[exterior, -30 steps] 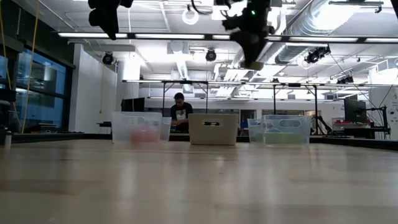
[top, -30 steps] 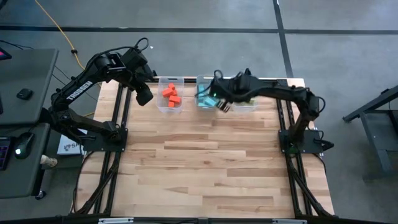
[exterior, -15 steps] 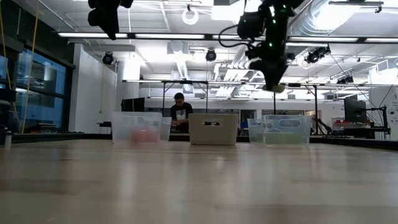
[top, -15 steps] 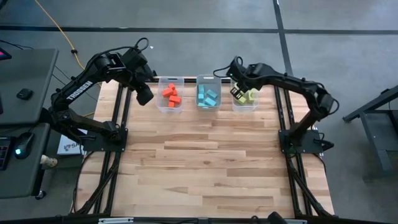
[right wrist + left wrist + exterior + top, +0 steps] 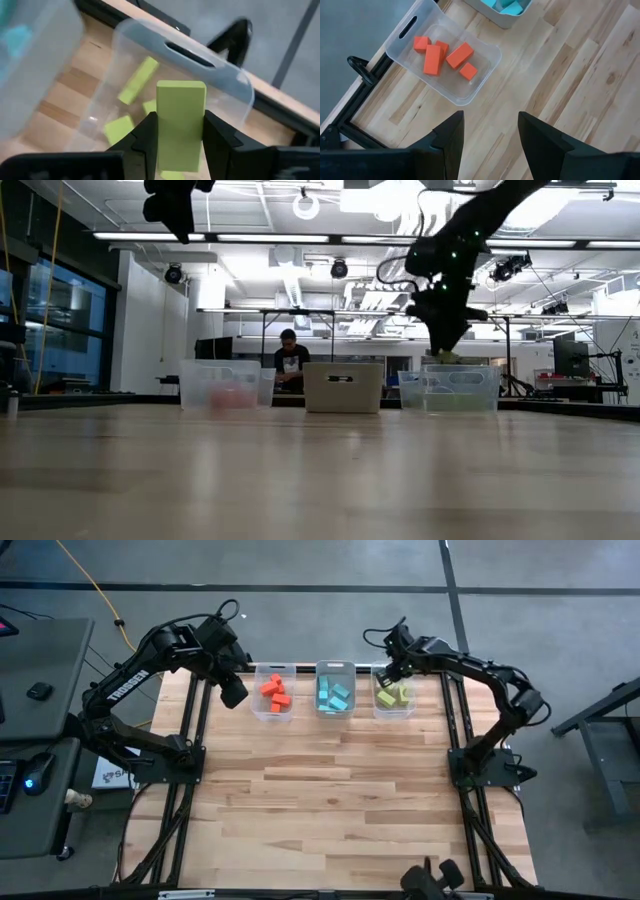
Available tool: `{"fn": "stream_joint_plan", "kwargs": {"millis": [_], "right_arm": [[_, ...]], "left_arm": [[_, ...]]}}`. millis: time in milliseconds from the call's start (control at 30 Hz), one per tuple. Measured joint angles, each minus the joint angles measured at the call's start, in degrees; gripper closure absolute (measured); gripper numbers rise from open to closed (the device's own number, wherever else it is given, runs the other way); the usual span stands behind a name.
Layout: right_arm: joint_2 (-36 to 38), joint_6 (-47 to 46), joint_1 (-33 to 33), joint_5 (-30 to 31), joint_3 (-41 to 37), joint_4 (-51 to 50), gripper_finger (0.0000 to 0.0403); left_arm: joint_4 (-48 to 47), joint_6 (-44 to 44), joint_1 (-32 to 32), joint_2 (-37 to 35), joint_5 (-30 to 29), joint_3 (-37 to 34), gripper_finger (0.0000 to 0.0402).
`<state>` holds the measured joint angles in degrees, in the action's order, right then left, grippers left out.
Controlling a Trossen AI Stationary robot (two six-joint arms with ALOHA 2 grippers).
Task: Sort & place blocks by color
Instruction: Put the green block into the right transparent bin
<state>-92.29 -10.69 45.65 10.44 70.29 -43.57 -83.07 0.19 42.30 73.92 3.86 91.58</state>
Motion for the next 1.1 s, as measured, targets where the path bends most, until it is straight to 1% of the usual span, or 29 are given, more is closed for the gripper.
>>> {"fn": "stream_joint_plan", "kwargs": {"millis": [67, 200, 600, 700, 1033, 1100], "right_arm": [[-0.2, -0.7, 1.2, -0.5, -1.0, -0.1, 0.0305], [-2.0, -0.9, 2.5, -4.5, -1.9, 0.7, 0.0305], [-8.2, -4.9, 0.8, -8.4, -1.9, 0.8, 0.0306], [-9.0, -5.9, 0.8, -10.5, -1.9, 0.8, 0.0306], [-9.9, -7.3, 0.8, -10.5, -1.8, 0.7, 0.0306], [-9.9, -7.5, 0.8, -9.6, -1.8, 0.7, 0.0305]], "left_arm": [[0.3, 0.0, 0.0, 0.0, 0.0, 0.0, 0.0239], [1.0, 0.2, 0.0, 0.0, 0.0, 0.0, 0.0239], [1.1, 2.0, 0.0, 0.0, 0.0, 0.0, 0.0239], [1.1, 2.7, 0.0, 0.0, 0.0, 0.0, 0.0239], [1.1, 3.0, 0.0, 0.0, 0.0, 0.0, 0.0239], [1.1, 3.0, 0.0, 0.0, 0.0, 0.0, 0.0239]]}}
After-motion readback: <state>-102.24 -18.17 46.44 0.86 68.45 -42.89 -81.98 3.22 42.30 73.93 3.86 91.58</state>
